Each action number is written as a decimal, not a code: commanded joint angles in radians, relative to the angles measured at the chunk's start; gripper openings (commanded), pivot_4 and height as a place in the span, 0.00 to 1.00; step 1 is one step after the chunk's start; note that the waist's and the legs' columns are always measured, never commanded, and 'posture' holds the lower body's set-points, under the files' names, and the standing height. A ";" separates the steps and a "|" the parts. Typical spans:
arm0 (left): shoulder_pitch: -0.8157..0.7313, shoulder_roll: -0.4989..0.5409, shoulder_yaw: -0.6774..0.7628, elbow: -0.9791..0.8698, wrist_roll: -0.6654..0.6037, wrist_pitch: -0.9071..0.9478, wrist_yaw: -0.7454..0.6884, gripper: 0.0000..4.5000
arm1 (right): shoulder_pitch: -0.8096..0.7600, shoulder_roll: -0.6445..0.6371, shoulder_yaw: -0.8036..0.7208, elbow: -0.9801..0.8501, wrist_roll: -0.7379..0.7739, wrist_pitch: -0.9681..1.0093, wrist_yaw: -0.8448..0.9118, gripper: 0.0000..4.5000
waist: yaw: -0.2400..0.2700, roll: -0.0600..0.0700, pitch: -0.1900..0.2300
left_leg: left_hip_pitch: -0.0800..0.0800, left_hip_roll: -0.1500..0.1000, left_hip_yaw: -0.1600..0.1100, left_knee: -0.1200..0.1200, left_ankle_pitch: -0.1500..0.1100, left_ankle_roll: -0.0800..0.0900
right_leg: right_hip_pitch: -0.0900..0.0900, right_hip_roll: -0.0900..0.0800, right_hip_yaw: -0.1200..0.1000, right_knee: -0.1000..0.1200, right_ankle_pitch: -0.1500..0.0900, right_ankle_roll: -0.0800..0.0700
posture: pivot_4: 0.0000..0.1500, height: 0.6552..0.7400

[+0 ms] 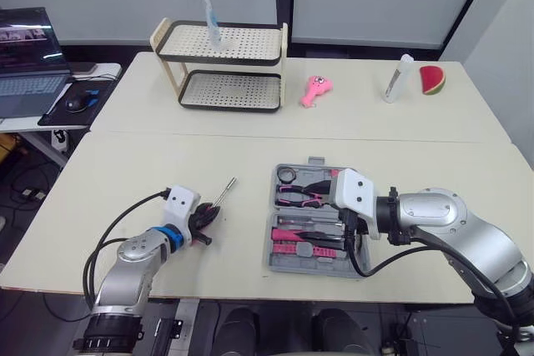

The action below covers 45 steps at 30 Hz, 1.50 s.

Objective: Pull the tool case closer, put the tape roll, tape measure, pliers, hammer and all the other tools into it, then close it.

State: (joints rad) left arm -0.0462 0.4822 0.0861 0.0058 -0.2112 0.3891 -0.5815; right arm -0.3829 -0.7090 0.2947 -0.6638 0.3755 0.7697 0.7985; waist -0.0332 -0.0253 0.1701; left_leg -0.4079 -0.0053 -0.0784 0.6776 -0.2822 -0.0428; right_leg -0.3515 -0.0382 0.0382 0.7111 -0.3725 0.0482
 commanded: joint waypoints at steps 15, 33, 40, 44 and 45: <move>-0.141 0.303 -0.254 -0.578 -0.139 0.223 -0.364 0.12 | 0.212 -0.325 -0.316 -0.063 0.117 -0.085 0.253 1.00 | 0.022 0.003 0.002 | 0.000 -0.001 -0.001 0.000 0.000 0.000 | 0.010 0.001 0.001 -0.013 0.001 -0.002 | 1.00 1.00; -0.367 0.059 -0.762 -0.415 0.118 0.310 -0.284 0.12 | 0.442 -0.489 -0.491 -0.070 0.108 -0.115 0.327 1.00 | 0.030 0.002 0.003 | 0.005 -0.002 0.000 0.000 -0.001 0.001 | 0.016 0.004 0.002 -0.015 0.001 -0.002 | 1.00 1.00; -0.382 -0.018 -0.814 -0.383 0.169 0.305 -0.263 0.12 | 0.448 -0.495 -0.493 -0.086 0.114 -0.099 0.318 1.00 | 0.032 0.003 0.002 | 0.006 -0.002 0.000 0.000 -0.001 0.001 | 0.018 0.003 0.002 -0.016 0.001 -0.002 | 1.00 1.00; -0.399 -0.050 -0.845 -0.390 0.182 0.315 -0.272 0.12 | 0.451 -0.495 -0.495 -0.094 0.117 -0.092 0.315 1.00 | 0.032 0.003 0.002 | 0.006 -0.002 0.001 0.000 -0.001 0.001 | 0.018 0.003 0.002 -0.015 0.001 -0.002 | 1.00 1.00; -0.407 -0.057 -0.854 -0.389 0.187 0.316 -0.273 0.12 | 0.453 -0.495 -0.497 -0.096 0.117 -0.090 0.315 1.00 | 0.032 0.003 0.002 | 0.006 -0.002 0.000 0.000 -0.001 0.001 | 0.018 0.003 0.002 -0.015 0.001 -0.002 | 1.00 1.00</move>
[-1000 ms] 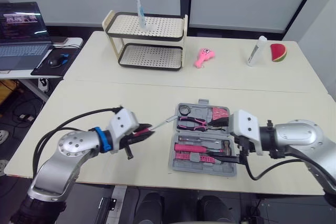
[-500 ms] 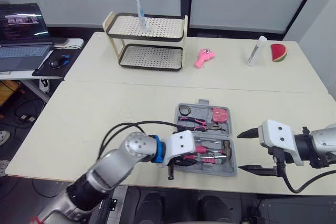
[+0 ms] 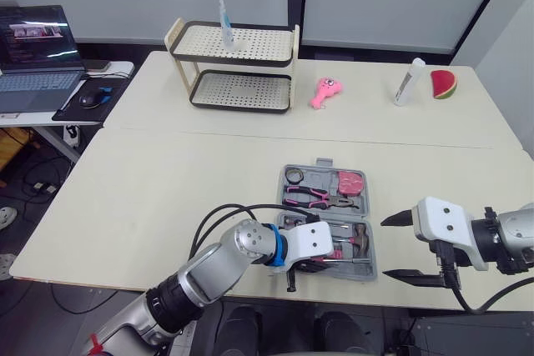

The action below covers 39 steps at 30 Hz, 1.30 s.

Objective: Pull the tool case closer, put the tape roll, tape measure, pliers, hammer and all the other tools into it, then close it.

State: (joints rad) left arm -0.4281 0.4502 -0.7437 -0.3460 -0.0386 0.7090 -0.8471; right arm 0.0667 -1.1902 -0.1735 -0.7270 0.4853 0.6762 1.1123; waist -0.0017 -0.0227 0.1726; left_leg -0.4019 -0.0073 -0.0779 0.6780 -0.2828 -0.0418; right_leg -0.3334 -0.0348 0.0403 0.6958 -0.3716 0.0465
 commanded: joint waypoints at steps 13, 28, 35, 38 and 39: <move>-0.037 -0.035 -0.054 0.039 0.075 -0.117 -0.035 0.12 | -0.003 -0.006 -0.026 -0.048 0.018 0.031 -0.015 1.00 | 0.000 0.000 0.000 | 0.000 0.000 0.000 0.000 0.000 0.000 | 0.000 0.000 0.000 0.000 0.000 0.000 | 1.00 1.00; 0.002 -0.044 -0.049 0.081 0.120 -0.162 -0.065 0.12 | -0.001 -0.003 -0.028 -0.057 0.025 0.045 -0.026 1.00 | 0.000 0.000 0.000 | 0.000 0.000 0.000 0.000 0.000 0.000 | 0.000 0.000 0.000 0.000 0.000 0.000 | 1.00 1.00; 0.002 -0.035 -0.043 0.093 0.130 -0.183 -0.083 0.12 | 0.001 0.001 -0.029 -0.060 0.026 0.049 -0.029 1.00 | 0.000 0.000 0.000 | 0.000 0.000 0.000 0.000 0.000 0.000 | 0.000 0.000 0.000 0.000 0.000 0.000 | 1.00 1.00; 0.002 -0.051 -0.024 0.086 0.109 -0.155 -0.084 0.12 | 0.003 0.002 -0.030 -0.061 0.027 0.050 -0.030 1.00 | 0.000 0.000 0.000 | 0.000 0.000 0.000 0.000 0.000 0.000 | 0.000 0.000 0.000 0.000 0.000 0.000 | 1.00 1.00; 0.001 -0.057 -0.014 0.079 0.102 -0.142 -0.083 0.20 | 0.005 0.003 -0.032 -0.063 0.029 0.051 -0.031 1.00 | 0.000 0.000 0.000 | 0.000 0.000 0.000 0.000 0.000 0.000 | 0.000 0.000 0.000 0.000 0.000 0.000 | 1.00 1.00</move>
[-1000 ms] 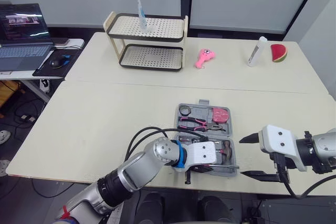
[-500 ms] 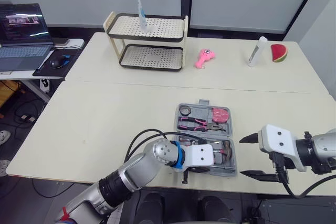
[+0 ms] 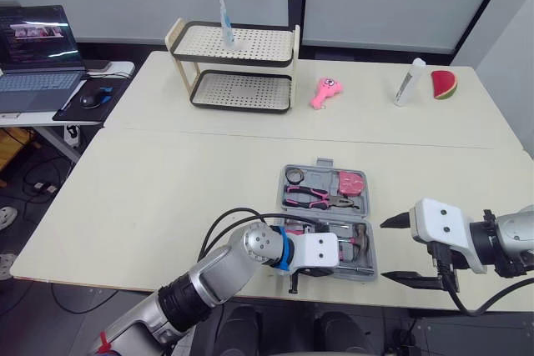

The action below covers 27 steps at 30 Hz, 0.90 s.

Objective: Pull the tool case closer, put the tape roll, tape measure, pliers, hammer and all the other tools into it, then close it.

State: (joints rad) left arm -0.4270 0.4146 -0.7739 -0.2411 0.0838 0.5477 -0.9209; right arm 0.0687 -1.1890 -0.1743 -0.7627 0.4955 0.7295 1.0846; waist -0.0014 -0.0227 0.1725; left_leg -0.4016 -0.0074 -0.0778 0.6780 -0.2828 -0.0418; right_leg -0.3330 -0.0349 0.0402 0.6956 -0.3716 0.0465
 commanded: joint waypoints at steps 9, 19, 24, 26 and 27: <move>-0.017 -0.010 0.101 -0.136 -0.090 0.118 -0.040 0.78 | 0.013 0.004 -0.046 -0.038 0.034 0.006 -0.011 1.00 | 0.000 0.000 0.000 | 0.000 0.000 0.000 0.000 0.000 0.000 | 0.000 0.000 0.000 0.000 0.000 0.000 | 1.00 1.00; -0.021 0.181 0.228 -0.092 -0.199 -0.021 -0.216 0.85 | 0.011 0.005 -0.037 -0.033 0.036 -0.004 -0.026 1.00 | -0.001 0.000 0.000 | 0.001 0.000 0.000 0.000 0.000 0.000 | 0.000 0.000 0.000 0.000 0.000 0.000 | 1.00 1.00; -0.001 0.182 0.200 -0.059 -0.173 -0.074 -0.224 0.51 | 0.010 0.011 -0.023 -0.041 0.038 -0.009 -0.031 1.00 | -0.001 0.000 0.000 | 0.000 0.000 0.000 0.000 0.000 0.000 | 0.000 0.000 0.000 -0.001 0.000 0.000 | 1.00 1.00; 0.003 0.167 0.177 -0.043 -0.151 -0.081 -0.212 0.38 | 0.009 0.012 -0.018 -0.041 0.037 -0.011 -0.032 1.00 | -0.001 0.000 0.000 | 0.000 0.000 0.000 0.000 0.000 0.000 | 0.000 0.000 0.000 -0.001 0.000 0.000 | 1.00 1.00; 0.005 0.157 0.169 -0.034 -0.140 -0.085 -0.204 0.31 | 0.009 0.012 -0.017 -0.040 0.037 -0.012 -0.033 1.00 | -0.001 0.000 0.000 | 0.000 0.000 0.000 0.000 0.000 0.000 | 0.000 0.000 0.000 -0.001 0.000 0.000 | 1.00 1.00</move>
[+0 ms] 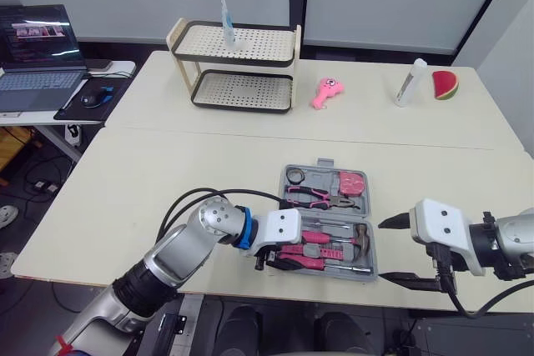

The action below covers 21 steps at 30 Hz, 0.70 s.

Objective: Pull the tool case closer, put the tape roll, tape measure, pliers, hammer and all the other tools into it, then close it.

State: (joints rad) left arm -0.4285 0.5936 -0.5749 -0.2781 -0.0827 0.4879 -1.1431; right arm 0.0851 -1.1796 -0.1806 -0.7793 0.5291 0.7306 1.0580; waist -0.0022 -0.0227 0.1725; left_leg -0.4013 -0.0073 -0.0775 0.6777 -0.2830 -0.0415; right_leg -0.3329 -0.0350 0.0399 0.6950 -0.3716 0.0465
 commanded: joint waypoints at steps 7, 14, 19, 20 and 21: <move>-0.006 -0.070 -0.078 0.101 0.111 -0.061 0.065 0.01 | -0.007 0.000 -0.006 -0.026 0.005 -0.017 -0.009 1.00 | 0.000 0.000 0.000 | 0.000 0.000 0.000 0.000 0.000 0.000 | 0.000 0.000 0.000 0.000 0.000 0.000 | 1.00 1.00; 0.025 -0.062 -0.105 0.132 0.157 -0.092 0.060 0.01 | 0.002 -0.003 -0.016 -0.026 0.004 -0.019 -0.006 1.00 | 0.000 0.000 0.000 | 0.000 0.000 0.000 0.000 0.000 0.000 | 0.000 0.000 0.000 0.000 0.000 0.000 | 1.00 1.00; 0.053 -0.059 -0.072 0.123 0.143 -0.100 0.075 0.01 | -0.006 0.002 -0.014 -0.021 0.001 -0.027 -0.011 1.00 | 0.000 0.000 0.000 | 0.001 0.000 0.000 0.000 0.000 0.000 | 0.000 0.000 0.000 0.000 0.000 0.000 | 1.00 1.00; 0.057 -0.062 -0.046 0.109 0.121 -0.092 0.078 0.01 | -0.009 0.007 -0.015 -0.017 0.000 -0.032 -0.013 1.00 | 0.000 0.000 0.000 | 0.001 0.000 0.000 0.000 0.000 0.000 | 0.000 0.000 0.000 0.000 0.000 0.000 | 1.00 1.00; 0.062 -0.063 -0.014 0.090 0.091 -0.093 0.078 0.01 | -0.013 0.010 -0.016 -0.012 0.000 -0.036 -0.015 1.00 | 0.000 0.000 0.000 | 0.001 0.000 0.000 0.000 0.000 0.000 | 0.000 0.000 0.000 0.001 0.000 0.000 | 1.00 1.00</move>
State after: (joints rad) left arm -0.3816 0.5213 -0.6352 -0.1691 0.0346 0.3836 -1.0700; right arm 0.0870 -1.1764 -0.1739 -0.7797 0.5284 0.7127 1.0448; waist -0.0026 -0.0223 0.1722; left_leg -0.4005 -0.0068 -0.0775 0.6777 -0.2831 -0.0412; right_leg -0.3327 -0.0348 0.0401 0.6956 -0.3716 0.0465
